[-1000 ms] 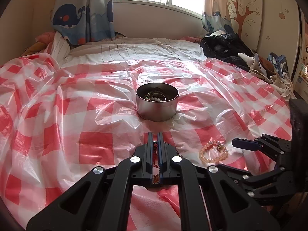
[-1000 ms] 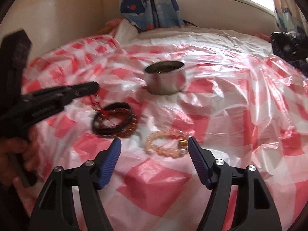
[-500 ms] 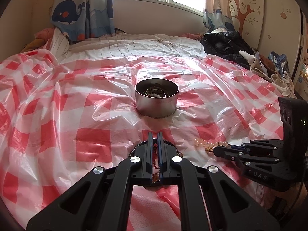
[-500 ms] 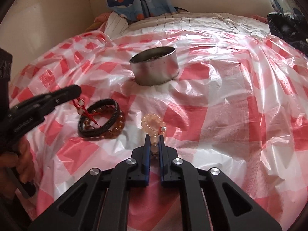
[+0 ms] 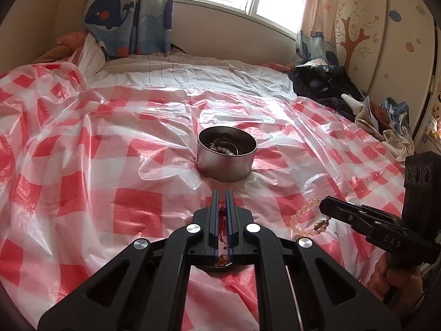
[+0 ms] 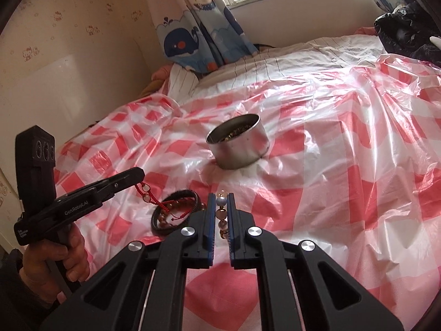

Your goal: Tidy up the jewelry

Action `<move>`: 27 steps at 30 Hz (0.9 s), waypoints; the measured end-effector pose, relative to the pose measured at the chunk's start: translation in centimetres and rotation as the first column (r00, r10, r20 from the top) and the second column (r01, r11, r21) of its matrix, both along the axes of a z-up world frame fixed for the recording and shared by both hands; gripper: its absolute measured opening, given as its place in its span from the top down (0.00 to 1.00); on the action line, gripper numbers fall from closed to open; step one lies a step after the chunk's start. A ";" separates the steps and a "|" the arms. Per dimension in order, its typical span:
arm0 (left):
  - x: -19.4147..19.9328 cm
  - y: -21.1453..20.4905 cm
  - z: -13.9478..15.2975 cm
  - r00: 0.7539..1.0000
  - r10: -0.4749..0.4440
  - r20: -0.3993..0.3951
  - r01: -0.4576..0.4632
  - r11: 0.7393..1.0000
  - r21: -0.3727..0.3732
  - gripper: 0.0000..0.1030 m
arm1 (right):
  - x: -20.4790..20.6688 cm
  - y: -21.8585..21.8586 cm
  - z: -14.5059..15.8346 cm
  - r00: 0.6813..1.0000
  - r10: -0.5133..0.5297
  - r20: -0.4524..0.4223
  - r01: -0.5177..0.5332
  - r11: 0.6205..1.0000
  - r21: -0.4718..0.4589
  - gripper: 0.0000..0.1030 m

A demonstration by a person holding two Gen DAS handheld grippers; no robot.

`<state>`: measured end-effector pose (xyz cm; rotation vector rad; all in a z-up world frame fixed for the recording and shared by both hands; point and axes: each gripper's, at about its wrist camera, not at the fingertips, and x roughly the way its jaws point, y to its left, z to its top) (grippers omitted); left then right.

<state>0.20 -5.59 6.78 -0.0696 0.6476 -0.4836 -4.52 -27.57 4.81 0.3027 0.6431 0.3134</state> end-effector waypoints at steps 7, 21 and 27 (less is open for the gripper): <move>-0.5 -1.4 0.4 0.999 -0.028 0.030 0.027 0.999 0.046 0.96 | -0.2 0.0 0.3 1.000 0.016 0.021 -0.017 1.000 0.017 0.92; 0.0 -3.5 2.0 0.995 -0.065 0.078 0.055 0.991 0.126 0.96 | 1.4 0.4 2.5 0.996 0.063 0.066 -0.066 0.996 0.052 0.92; 0.8 -3.7 2.5 0.994 -0.063 0.088 0.051 0.990 0.132 0.96 | 3.1 0.3 3.3 0.994 0.080 0.079 -0.084 0.995 0.050 0.92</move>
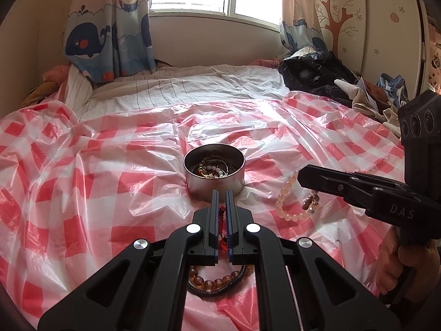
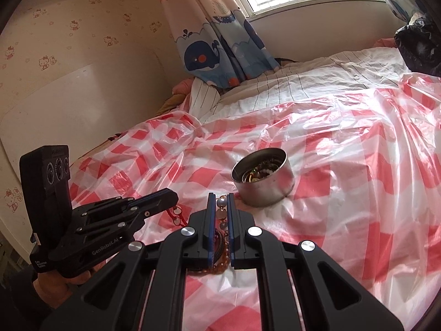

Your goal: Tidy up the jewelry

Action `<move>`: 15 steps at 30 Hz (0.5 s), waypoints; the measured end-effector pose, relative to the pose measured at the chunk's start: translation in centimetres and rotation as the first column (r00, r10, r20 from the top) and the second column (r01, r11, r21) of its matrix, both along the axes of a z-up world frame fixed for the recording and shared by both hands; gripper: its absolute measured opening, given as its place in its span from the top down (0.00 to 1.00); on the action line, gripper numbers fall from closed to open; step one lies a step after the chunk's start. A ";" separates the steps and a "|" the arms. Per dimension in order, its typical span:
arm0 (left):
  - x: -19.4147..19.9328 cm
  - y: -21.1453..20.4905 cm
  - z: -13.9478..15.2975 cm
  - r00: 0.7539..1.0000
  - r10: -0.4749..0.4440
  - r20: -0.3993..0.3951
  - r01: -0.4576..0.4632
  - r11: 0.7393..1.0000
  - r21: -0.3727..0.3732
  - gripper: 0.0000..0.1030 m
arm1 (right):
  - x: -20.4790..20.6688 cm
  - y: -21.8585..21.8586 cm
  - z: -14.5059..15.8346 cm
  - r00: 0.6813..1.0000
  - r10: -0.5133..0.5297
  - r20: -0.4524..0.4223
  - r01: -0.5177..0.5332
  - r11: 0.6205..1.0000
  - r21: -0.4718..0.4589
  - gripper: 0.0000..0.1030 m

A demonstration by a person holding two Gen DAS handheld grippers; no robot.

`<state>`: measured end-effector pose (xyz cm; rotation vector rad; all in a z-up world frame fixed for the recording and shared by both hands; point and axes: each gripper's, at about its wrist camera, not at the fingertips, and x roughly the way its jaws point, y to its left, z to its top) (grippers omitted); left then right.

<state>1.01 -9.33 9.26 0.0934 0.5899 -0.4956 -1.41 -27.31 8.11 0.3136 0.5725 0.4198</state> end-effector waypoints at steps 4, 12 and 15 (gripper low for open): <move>0.7 -0.1 0.4 1.000 0.000 0.006 0.000 1.000 0.003 0.96 | 1.0 0.1 0.5 1.000 0.012 0.010 -0.012 1.000 -0.010 0.92; 3.5 0.0 2.7 1.000 -0.012 0.013 0.013 0.998 -0.063 0.96 | 3.3 0.1 1.7 0.999 0.028 0.035 -0.027 0.999 -0.027 0.92; 5.0 -0.2 4.0 0.999 -0.026 0.020 0.028 0.995 -0.099 0.96 | 4.4 0.0 2.0 0.999 0.030 0.043 -0.029 0.999 -0.032 0.92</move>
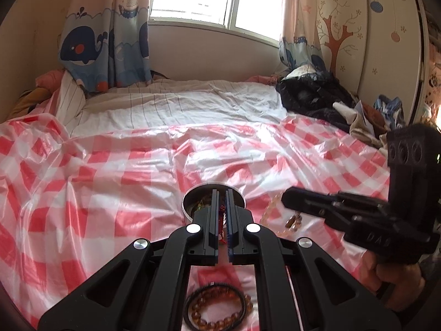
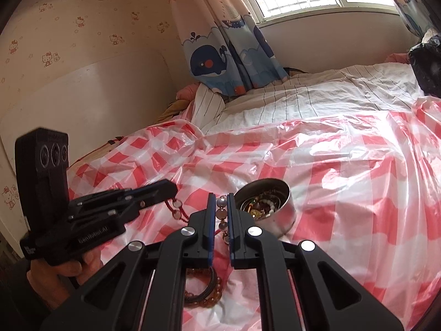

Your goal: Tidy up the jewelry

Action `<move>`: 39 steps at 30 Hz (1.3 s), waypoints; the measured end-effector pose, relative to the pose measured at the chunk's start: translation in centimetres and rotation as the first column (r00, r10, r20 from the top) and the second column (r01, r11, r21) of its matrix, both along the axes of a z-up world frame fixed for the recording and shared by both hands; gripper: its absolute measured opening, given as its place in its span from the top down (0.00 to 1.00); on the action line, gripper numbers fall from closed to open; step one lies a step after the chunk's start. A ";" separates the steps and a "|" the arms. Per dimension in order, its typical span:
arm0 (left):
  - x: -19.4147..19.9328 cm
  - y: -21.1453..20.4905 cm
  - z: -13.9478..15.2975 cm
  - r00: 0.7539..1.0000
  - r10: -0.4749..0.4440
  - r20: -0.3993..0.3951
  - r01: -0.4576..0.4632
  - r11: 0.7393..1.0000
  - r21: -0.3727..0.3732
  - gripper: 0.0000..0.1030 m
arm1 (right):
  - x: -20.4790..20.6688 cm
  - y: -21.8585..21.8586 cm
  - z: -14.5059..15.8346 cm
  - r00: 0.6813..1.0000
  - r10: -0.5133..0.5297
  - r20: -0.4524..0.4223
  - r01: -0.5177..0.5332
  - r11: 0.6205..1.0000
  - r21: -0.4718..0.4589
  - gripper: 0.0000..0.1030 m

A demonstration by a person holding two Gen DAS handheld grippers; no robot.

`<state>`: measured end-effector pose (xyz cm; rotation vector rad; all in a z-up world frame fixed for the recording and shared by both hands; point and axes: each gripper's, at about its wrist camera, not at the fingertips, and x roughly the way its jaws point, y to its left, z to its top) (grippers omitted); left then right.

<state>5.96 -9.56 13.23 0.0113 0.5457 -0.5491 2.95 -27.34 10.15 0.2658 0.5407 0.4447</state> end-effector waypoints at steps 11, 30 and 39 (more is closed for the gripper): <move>6.2 -2.8 -0.1 0.996 -0.059 -0.073 0.050 0.991 -0.128 0.96 | 3.2 -1.6 -0.2 0.999 -0.031 -0.010 0.031 0.999 0.031 0.92; 4.5 1.8 -7.3 0.955 0.005 -0.296 0.061 0.975 0.212 0.60 | 8.4 -1.2 -3.1 0.979 -0.115 -0.168 0.106 0.993 -0.061 0.70; 1.4 0.1 -10.5 0.932 -0.068 -0.357 0.186 0.933 0.308 0.74 | 0.7 -2.3 -5.0 0.966 -0.091 -0.242 0.095 0.995 0.005 0.60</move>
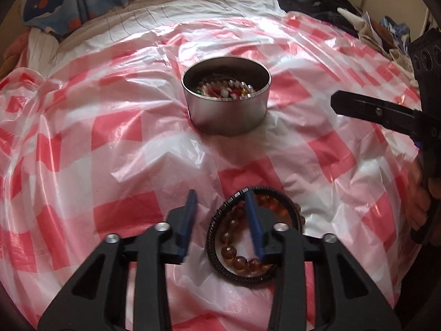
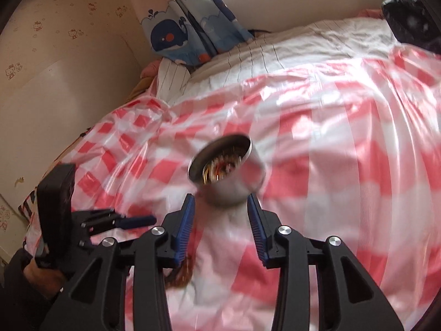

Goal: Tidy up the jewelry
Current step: 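Grasp the black cord bracelet with the left tool while the right tool grasps the brown bead bracelet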

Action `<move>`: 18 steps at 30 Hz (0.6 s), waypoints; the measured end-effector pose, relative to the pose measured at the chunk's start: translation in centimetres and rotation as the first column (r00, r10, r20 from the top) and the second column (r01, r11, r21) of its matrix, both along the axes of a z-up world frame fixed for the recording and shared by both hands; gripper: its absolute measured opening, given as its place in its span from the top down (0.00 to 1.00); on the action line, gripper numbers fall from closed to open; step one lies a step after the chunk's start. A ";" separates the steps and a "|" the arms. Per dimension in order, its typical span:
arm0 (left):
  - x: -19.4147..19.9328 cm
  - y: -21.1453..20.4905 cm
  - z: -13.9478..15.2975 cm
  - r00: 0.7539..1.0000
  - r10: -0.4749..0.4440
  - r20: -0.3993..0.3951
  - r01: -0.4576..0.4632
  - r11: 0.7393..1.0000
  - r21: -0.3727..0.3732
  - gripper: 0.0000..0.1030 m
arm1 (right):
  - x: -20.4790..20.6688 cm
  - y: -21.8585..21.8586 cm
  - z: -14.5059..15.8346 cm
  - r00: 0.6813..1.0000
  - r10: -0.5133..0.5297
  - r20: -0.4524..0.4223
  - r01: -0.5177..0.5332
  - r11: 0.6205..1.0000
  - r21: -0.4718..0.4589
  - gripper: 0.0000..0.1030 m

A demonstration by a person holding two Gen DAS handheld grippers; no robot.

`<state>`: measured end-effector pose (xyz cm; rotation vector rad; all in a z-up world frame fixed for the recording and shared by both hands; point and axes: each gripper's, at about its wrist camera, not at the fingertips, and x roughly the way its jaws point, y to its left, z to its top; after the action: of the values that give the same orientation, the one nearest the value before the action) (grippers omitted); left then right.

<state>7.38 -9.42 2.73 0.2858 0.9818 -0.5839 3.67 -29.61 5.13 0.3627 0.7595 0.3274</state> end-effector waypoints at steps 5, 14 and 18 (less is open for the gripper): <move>-0.5 0.4 0.0 1.000 -0.004 -0.002 0.004 1.000 0.005 0.92 | -1.0 0.9 -1.2 0.999 0.019 -0.039 -0.019 1.000 -0.004 0.58; 0.9 7.1 2.2 0.975 0.224 -0.007 -0.222 0.962 -0.155 1.00 | -1.4 6.4 -2.3 0.982 0.180 -0.054 -0.186 0.969 -0.165 0.58; 0.5 7.0 1.8 0.980 0.198 0.004 -0.196 0.971 -0.136 1.00 | -1.5 9.0 -2.8 0.969 0.243 -0.055 -0.249 0.935 -0.254 0.58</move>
<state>7.90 -2.45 4.55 0.0712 0.9365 -0.4629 2.15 -20.57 2.31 0.0229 0.8609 0.4538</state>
